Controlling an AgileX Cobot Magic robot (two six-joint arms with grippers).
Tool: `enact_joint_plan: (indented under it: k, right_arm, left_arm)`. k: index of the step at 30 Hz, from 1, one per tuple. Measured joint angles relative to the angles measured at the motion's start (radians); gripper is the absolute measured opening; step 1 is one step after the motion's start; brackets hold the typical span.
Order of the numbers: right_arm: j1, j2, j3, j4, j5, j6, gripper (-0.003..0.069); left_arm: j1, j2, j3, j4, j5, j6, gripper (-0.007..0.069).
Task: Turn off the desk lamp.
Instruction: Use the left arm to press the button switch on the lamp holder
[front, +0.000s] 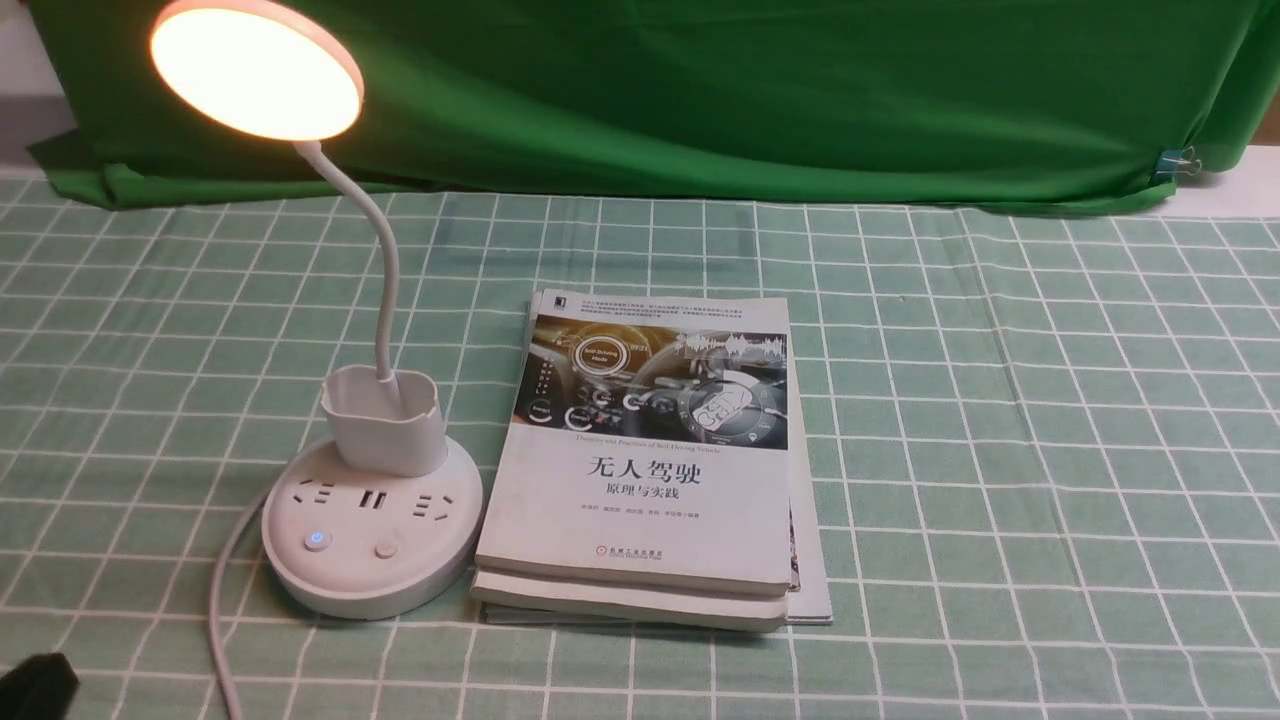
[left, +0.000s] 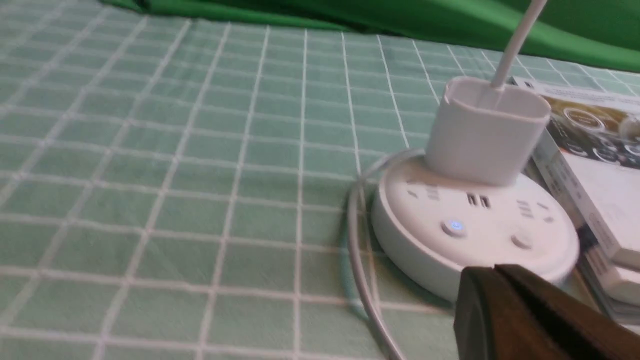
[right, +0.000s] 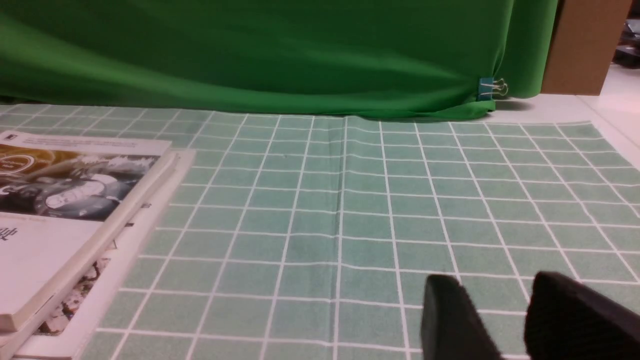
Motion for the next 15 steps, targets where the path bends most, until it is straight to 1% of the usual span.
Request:
enact_joint_plan:
  k: [2,4,5,7,8,9,10,11,12,15]
  right_arm:
    - [0.000,0.000,0.000,0.000,0.000,0.000,0.0242]
    - [0.000,0.000,0.000,0.000,0.000,0.000,0.0242]
    - [0.000,0.000,0.000,0.000,0.000,0.000,0.0242]
    - [0.000,0.000,0.000,0.000,0.000,0.000,0.0242]
    - [0.000,0.000,0.000,0.000,0.000,0.000,0.0242]
    - [0.000,0.000,0.000,0.000,0.000,0.000,0.0242]
    - [0.000,0.000,0.000,0.000,0.000,0.000,0.0242]
    - [0.000,0.000,0.000,0.000,0.000,0.000,0.0242]
    - [0.000,0.000,0.000,0.000,0.000,0.000,0.0242]
    - [0.000,0.000,0.000,0.000,0.000,0.000,0.0242]
  left_arm:
    - [0.000,0.000,0.000,-0.008,-0.034,-0.007,0.0001]
    - [0.000,0.000,0.000,-0.104,-0.077,-0.041,0.0001]
    - [0.000,0.000,0.000,-0.165,-0.092,-0.056,0.0001]
    - [0.000,0.000,0.000,-0.323,-0.144,-0.077,0.0001]
    - [0.000,0.000,0.000,-0.361,-0.150,-0.079,0.0001]
    - [0.000,0.000,0.000,-0.510,-0.197,-0.083,0.0001]
    - [0.000,0.000,0.000,-0.542,-0.202,-0.083,0.0001]
    - [0.000,0.000,0.000,-0.617,-0.228,-0.084,0.0001]
    - [0.000,0.000,0.000,-0.661,-0.254,-0.084,0.0001]
    - [0.000,0.000,0.000,-0.676,-0.310,-0.083,0.0001]
